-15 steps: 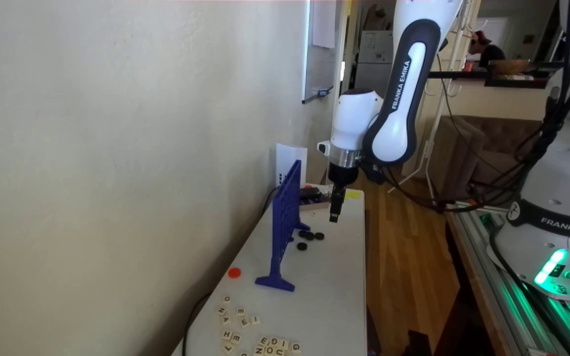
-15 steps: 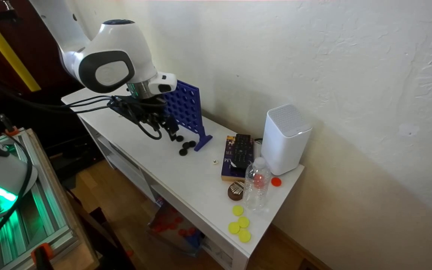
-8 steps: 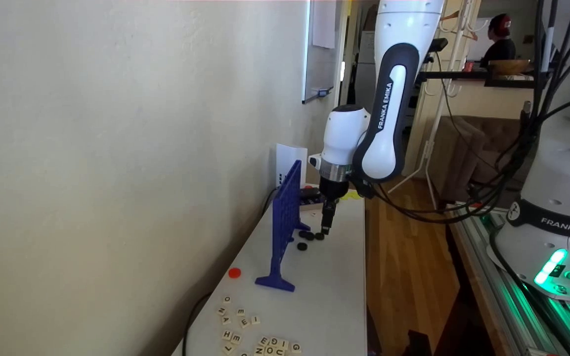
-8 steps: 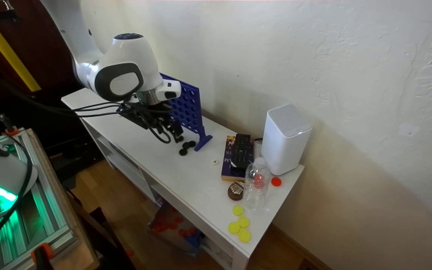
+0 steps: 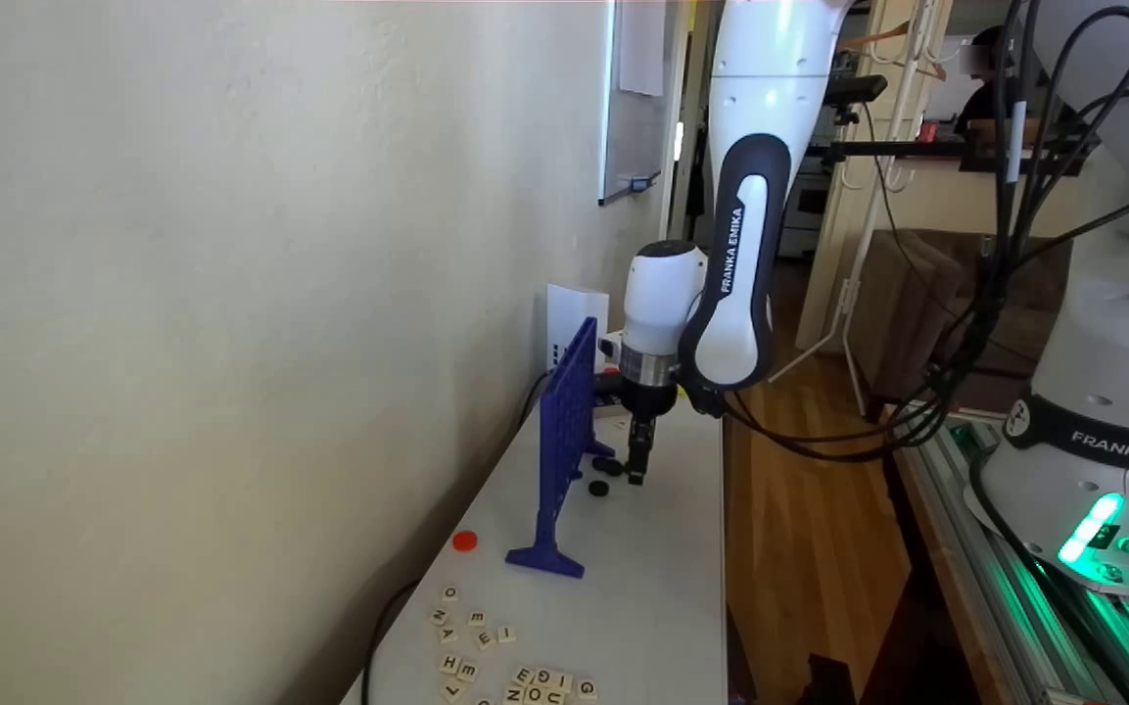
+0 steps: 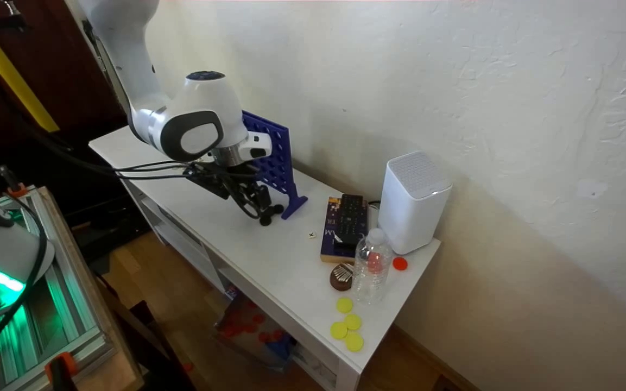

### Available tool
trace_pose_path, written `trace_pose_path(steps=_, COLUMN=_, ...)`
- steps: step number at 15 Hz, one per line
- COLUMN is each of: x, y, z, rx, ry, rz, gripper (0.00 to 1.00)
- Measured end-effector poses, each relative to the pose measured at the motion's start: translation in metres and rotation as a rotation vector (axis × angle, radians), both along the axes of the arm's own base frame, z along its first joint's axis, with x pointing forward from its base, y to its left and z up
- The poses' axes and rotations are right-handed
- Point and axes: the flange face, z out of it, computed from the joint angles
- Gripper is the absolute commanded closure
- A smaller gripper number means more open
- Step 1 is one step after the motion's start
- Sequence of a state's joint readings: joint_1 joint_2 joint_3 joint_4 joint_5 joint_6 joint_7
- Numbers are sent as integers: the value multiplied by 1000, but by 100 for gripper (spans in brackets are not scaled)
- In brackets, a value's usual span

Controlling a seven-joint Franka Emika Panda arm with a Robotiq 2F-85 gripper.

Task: Pick up the black circular object and put it inside the blue object

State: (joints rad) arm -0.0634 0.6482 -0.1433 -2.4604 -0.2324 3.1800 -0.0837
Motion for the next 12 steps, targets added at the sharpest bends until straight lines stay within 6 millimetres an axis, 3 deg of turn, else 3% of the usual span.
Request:
trace_pose_path(steps=2, x=4, y=-1, z=-6, rx=-2, ry=2, rz=3, gripper=49)
trace_pose_path(steps=4, x=6, y=-2, z=-11, rx=-4, ry=4, rz=6, gripper=42)
trace_pose_path(steps=5, x=7, y=-2, z=-13, rx=-4, ry=5, rz=7, gripper=49)
trace_pose_path(steps=12, x=11, y=-3, z=-19, rx=-3, ry=6, rz=10, gripper=56)
